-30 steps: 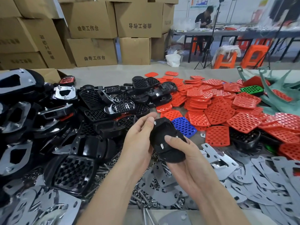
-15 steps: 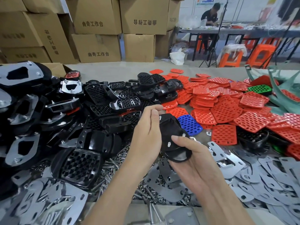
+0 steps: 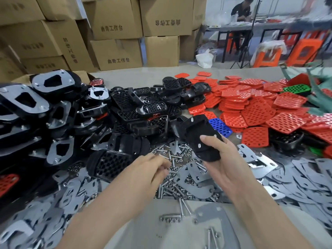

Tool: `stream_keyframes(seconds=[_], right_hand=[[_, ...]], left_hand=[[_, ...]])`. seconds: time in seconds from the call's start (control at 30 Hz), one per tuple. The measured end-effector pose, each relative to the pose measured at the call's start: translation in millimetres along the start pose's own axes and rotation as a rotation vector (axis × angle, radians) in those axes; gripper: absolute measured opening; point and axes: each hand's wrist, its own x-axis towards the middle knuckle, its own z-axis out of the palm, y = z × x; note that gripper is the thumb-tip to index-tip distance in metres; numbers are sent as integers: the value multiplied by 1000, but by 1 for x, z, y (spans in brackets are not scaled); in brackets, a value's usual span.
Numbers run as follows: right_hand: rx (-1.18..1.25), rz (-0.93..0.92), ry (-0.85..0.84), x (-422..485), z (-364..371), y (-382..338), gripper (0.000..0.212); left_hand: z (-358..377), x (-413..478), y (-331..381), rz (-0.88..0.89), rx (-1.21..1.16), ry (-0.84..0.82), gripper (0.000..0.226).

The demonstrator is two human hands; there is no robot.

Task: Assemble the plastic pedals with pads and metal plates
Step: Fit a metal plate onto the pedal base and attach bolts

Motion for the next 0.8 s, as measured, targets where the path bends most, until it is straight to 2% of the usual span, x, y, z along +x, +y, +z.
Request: stream_keyframes(seconds=[0.13, 0.23, 0.37, 0.5, 0.67, 0.7, 0.8], right_hand=[[-8, 5, 51, 0, -1, 0, 39], [-8, 16, 70, -1, -1, -2, 34], [27, 19, 107, -2, -1, -5, 24], [72, 11, 149, -2, -2, -10, 25], [113, 4, 142, -1, -3, -13, 23], [116, 8, 142, -1, -3, -13, 23], [131, 17, 155, 1, -5, -14, 24]], left_hand=[[7, -13, 0, 28, 38, 2, 25], [16, -11, 8, 46, 94, -8, 32], [25, 1, 20, -12, 158, 16, 49], [33, 15, 32, -44, 267, -71, 64], [25, 36, 37, -81, 50, -242, 59], [20, 39, 34, -74, 15, -252, 52], [1, 40, 21, -78, -147, -173, 12]])
